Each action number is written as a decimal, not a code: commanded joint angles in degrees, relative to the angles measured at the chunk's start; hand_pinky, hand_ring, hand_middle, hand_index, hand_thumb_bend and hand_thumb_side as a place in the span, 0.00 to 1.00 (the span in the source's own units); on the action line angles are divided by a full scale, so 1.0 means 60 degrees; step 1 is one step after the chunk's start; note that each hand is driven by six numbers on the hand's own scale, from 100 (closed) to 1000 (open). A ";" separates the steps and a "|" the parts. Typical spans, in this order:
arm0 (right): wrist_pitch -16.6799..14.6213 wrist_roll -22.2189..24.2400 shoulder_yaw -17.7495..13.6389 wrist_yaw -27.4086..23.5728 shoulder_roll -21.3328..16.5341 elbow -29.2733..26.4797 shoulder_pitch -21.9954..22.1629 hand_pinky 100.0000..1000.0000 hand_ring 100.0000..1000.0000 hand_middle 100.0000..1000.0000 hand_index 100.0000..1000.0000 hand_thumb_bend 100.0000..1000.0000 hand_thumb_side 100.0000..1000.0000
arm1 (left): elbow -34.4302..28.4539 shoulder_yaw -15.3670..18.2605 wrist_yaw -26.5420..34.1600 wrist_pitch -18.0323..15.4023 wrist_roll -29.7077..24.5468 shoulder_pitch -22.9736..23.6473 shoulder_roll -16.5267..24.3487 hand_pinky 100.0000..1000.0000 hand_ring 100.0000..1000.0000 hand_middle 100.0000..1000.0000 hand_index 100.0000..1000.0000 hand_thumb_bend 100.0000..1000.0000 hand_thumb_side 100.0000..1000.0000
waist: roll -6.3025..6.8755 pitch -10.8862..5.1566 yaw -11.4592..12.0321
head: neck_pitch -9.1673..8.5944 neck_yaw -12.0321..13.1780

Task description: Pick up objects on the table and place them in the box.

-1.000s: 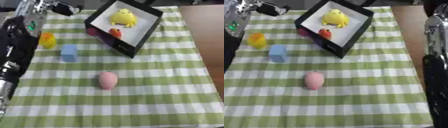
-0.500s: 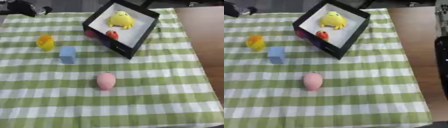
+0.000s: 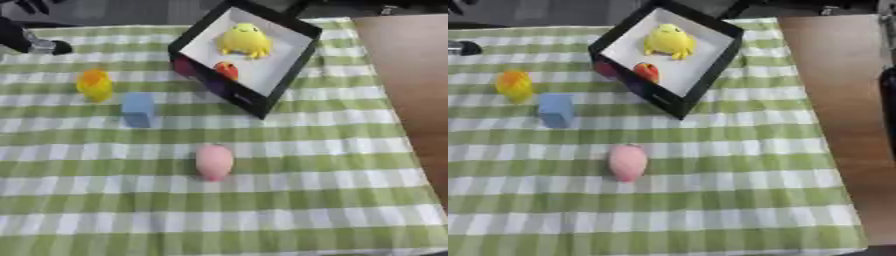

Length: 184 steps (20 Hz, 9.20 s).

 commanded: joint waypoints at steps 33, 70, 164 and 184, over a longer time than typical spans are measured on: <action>0.0149 0.0208 -0.0057 0.0089 0.0037 -0.0198 0.0144 0.97 0.79 0.83 0.83 0.14 0.22 | 0.1348 0.0067 -0.1241 0.0028 -0.0653 -0.0515 -0.0841 0.79 0.76 0.78 0.85 0.66 0.28 | -0.0243 0.0242 0.0071 | -0.0024 -0.0199; 0.0230 0.0409 0.0073 0.0141 0.0130 -0.0061 -0.0009 0.97 0.79 0.82 0.83 0.12 0.23 | 0.2130 0.1007 -0.3518 0.0377 0.0788 -0.1433 -0.2056 0.67 0.62 0.62 0.61 0.03 0.00 | -0.0166 0.0449 -0.0331 | -0.0024 0.0316; 0.0256 0.0568 0.0376 0.0297 0.0419 -0.0039 0.0092 0.97 0.79 0.82 0.83 0.15 0.22 | 0.0622 -0.1614 0.0047 0.0951 -0.2533 -0.0530 -0.1198 0.79 0.78 0.77 0.84 0.76 0.41 | 0.0222 -0.0222 -0.0357 | -0.0024 -0.0132; 0.0282 0.0589 0.0372 0.0240 0.0335 -0.0140 0.0112 0.97 0.79 0.81 0.83 0.15 0.22 | 0.1127 -0.1496 -0.2142 -0.0513 -0.1161 -0.0532 -0.1934 0.81 0.82 0.81 0.83 0.84 0.24 | 0.0213 -0.0108 -0.0445 | -0.0024 0.0130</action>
